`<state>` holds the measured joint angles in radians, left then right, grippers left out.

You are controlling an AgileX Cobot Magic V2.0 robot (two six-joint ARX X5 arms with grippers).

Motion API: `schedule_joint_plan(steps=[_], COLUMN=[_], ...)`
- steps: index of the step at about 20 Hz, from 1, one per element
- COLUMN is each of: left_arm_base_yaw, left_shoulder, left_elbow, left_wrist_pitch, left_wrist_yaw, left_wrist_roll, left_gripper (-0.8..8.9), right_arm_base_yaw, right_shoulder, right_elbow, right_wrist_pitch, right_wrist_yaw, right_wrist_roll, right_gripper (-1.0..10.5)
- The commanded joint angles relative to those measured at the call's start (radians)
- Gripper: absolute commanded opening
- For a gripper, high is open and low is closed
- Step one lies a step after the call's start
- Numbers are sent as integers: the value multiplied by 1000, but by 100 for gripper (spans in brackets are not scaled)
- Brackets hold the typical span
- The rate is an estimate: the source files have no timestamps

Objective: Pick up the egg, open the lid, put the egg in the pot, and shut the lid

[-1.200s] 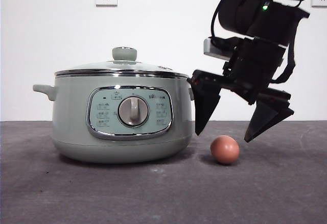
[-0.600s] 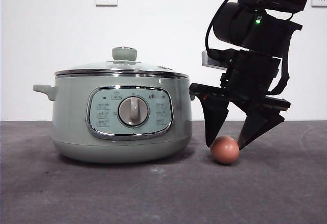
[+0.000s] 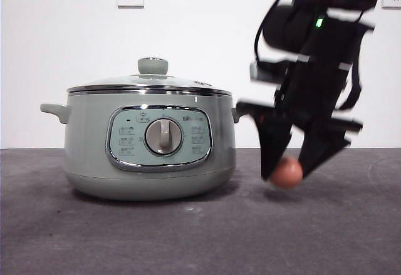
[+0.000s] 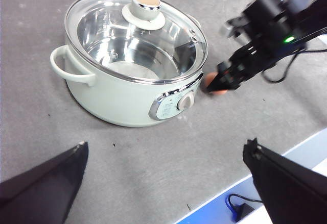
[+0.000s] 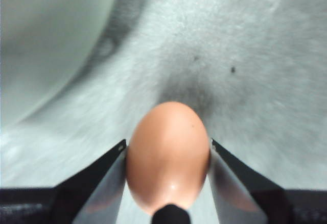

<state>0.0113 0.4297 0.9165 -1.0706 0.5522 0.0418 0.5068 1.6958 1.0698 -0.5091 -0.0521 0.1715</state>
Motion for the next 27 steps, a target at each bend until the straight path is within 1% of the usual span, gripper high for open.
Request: schedule_joint_plan(steps=[1, 3, 4, 5, 7, 9, 12, 15, 18, 21, 23, 27], left_arm_base_yaw=[1, 1, 0, -6, -37, -91, -206, -320, -394, -440, -459, -476], left_shoulder=[36, 92, 129, 171, 258, 358, 525, 692, 851, 983, 1052, 1152], left_elbow=[0, 1, 2, 5, 24, 69, 163, 251, 333, 367, 367, 367], left_wrist_pitch=[36, 108, 155, 201, 284, 348, 432, 519, 566, 636, 678, 694], left_wrist_yaw=[1, 18, 54, 67, 61, 37, -77, -208, -320, -369, -380, -403], left_wrist_roll=[3, -9, -17, -16, -20, -31, -39, -41, -37, -38, -38, -39], left_gripper=[691, 691, 691, 689, 687, 687, 687, 687, 687, 687, 687, 686], right_arm_base_yaw=[4, 4, 4, 4, 4, 4, 4, 4, 4, 4, 4, 4], right_shoulder=[-126, -276, -357, -437, -573, -676, -785, -840, -866, -874, -877, -879], right_elbow=[1, 1, 1, 1, 1, 1, 1, 1, 1, 1, 1, 1], right_wrist_pitch=[-44, -106, -131, -146, -159, -167, -192, -224, -257, -274, -285, -286], right_wrist_yaw=[2, 2, 2, 2, 2, 2, 2, 2, 1, 0, -1, 0], right_wrist_roll=[-51, -97, -108, -123, -141, -144, -143, -143, -140, -135, -126, -124], right_gripper=[-17, -17, -16, -16, -16, -16, -16, -16, -16, -16, -16, -16])
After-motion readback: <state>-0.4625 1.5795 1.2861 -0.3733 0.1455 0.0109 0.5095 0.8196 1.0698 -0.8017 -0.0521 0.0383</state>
